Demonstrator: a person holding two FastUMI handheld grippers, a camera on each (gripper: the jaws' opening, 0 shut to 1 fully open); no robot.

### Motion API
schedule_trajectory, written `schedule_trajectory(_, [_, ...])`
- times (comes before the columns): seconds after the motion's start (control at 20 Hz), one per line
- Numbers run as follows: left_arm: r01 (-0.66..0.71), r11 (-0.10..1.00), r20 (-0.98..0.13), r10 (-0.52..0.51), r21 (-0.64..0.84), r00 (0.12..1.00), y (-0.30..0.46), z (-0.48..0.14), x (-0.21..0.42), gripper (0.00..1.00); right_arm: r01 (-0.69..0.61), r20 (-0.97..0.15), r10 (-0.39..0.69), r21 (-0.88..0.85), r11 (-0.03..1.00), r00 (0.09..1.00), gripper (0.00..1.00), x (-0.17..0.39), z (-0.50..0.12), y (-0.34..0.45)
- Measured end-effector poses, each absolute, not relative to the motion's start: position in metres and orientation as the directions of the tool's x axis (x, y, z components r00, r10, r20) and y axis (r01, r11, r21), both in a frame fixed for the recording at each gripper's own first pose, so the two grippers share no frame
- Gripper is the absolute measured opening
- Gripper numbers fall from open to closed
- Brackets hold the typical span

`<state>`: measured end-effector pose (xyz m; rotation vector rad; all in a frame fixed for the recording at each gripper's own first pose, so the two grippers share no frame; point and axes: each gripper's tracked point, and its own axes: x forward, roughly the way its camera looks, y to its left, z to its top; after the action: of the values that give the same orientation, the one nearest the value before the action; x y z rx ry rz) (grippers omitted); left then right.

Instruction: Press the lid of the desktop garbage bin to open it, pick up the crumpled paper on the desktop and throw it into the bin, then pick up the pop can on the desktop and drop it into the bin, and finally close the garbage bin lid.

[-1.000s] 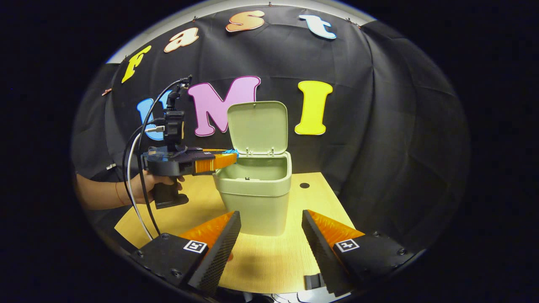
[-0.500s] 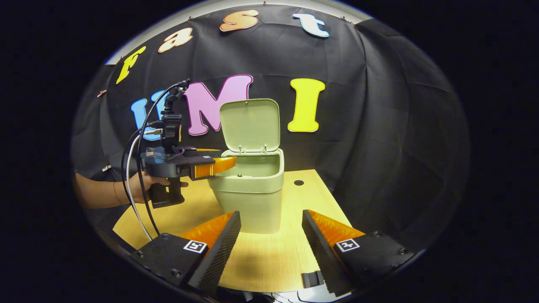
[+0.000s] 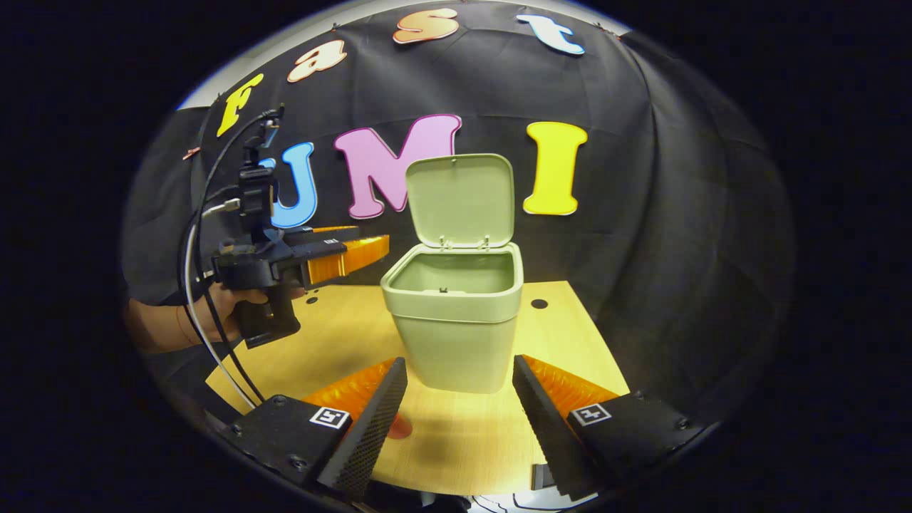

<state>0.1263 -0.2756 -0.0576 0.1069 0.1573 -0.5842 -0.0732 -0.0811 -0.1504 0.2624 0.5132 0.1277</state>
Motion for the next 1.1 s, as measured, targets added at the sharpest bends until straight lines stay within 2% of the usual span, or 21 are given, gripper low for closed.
schedule_trajectory(0.35, [0.433,0.901,-0.187,-0.423,0.015,0.887,-0.212,-0.053,0.089,0.97,-0.223,-0.504,0.348,0.293,0.930,0.790,0.98,-0.066,-0.174,-0.030])
schedule_trajectory(0.7, [0.295,0.955,-0.223,-0.285,0.012,0.932,-0.152,-0.062,0.057,0.98,-0.384,-0.566,0.477,0.283,0.879,0.673,0.98,-0.066,-0.210,0.019])
schedule_trajectory(1.1, [0.164,0.986,-0.283,-0.155,0.009,0.946,-0.103,-0.085,0.014,0.97,-0.529,-0.650,0.550,0.257,0.809,0.524,0.98,-0.073,-0.255,0.057])
